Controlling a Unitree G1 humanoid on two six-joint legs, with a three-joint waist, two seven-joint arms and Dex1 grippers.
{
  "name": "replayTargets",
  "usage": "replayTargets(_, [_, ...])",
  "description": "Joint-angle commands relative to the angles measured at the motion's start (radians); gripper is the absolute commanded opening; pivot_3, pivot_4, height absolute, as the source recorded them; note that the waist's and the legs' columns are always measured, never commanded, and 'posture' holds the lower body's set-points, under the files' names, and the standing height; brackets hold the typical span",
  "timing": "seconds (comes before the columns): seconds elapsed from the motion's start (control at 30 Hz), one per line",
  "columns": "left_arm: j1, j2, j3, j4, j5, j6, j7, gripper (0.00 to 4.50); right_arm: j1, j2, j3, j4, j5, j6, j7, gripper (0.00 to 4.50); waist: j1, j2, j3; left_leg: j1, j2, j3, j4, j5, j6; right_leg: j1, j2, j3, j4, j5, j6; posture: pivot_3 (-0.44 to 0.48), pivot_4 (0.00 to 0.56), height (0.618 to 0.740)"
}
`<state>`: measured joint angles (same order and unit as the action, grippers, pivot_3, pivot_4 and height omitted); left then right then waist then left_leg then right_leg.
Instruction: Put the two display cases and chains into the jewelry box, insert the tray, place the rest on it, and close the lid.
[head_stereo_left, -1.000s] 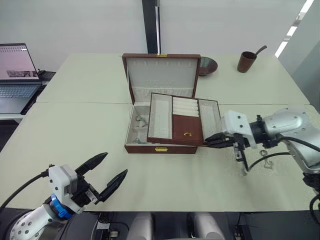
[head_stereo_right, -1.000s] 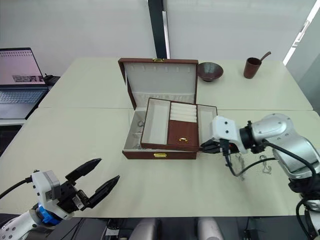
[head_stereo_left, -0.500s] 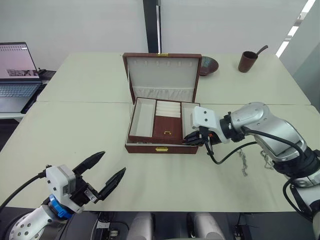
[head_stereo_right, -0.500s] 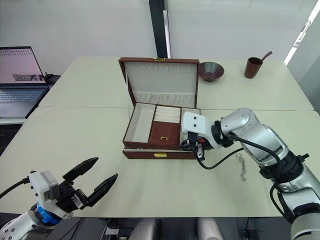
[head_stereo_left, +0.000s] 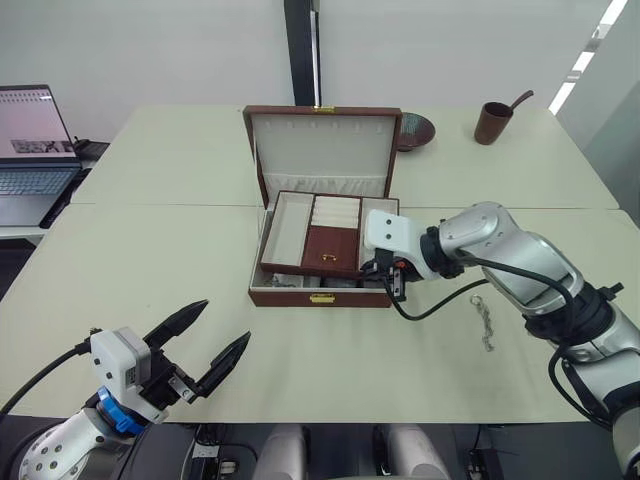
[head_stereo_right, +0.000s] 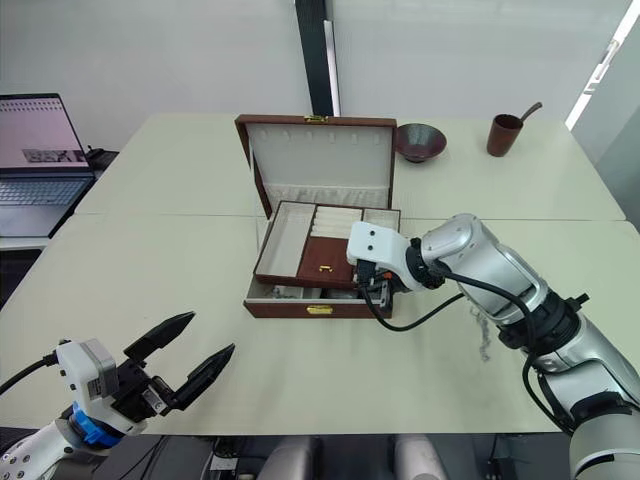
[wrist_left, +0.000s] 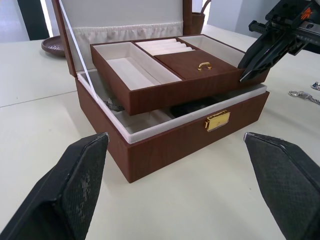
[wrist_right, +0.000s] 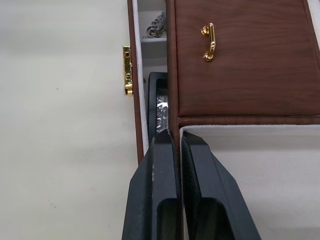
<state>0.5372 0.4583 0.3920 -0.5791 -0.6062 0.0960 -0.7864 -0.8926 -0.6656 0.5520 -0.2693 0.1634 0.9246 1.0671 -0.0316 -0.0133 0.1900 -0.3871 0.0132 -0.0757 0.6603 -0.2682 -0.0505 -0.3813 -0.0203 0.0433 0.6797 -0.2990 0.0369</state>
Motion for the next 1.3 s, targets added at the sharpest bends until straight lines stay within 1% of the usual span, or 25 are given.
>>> replayTargets(0.03, [0.002, -0.003, -0.004, -0.034, 0.006, -0.016, 0.011, 4.5, -0.033, -0.001, 0.003, -0.027, -0.011, -0.045, 0.025, 0.01, 0.0, 0.0, 0.0, 0.0, 0.0, 0.0, 0.0, 0.0, 0.0, 0.0, 0.0, 0.0, 0.0, 0.0, 0.0, 0.0, 0.15, 0.74])
replayTargets(0.33, [0.01, -0.006, -0.008, -0.046, 0.009, -0.014, 0.025, 4.5, -0.026, 0.006, 0.02, -0.015, -0.038, -0.069, 0.051, 0.01, 0.0, 0.0, 0.0, 0.0, 0.0, -0.001, 0.0, 0.0, 0.0, 0.0, 0.0, 0.0, 0.0, 0.0, 0.0, 0.0, 0.15, 0.74])
replayTargets(0.83, [0.008, -0.008, -0.032, -0.075, 0.02, -0.001, 0.065, 4.5, -0.035, 0.049, 0.032, -0.011, -0.059, -0.064, 0.076, 0.01, -0.001, 0.0, 0.0, 0.0, 0.0, -0.001, 0.0, 0.0, 0.0, -0.001, 0.0, 0.0, 0.0, 0.0, 0.0, 0.0, 0.15, 0.74])
replayTargets(1.03, [0.002, -0.001, -0.043, -0.093, 0.022, 0.013, 0.092, 4.5, -0.039, 0.064, 0.038, 0.018, -0.069, -0.072, 0.074, 0.01, -0.001, 0.0, 0.0, 0.0, 0.0, -0.001, -0.001, 0.0, 0.0, -0.001, 0.0, 0.0, 0.0, 0.0, 0.0, 0.0, 0.15, 0.74])
replayTargets(1.3, [0.0, 0.004, -0.046, -0.089, 0.023, 0.011, 0.099, 4.5, -0.042, 0.068, 0.037, 0.04, -0.069, -0.086, 0.082, 0.01, -0.001, 0.0, 0.0, -0.001, 0.0, -0.001, -0.001, 0.0, 0.0, -0.002, 0.0, 0.0, 0.0, 0.0, 0.0, 0.0, 0.15, 0.74])
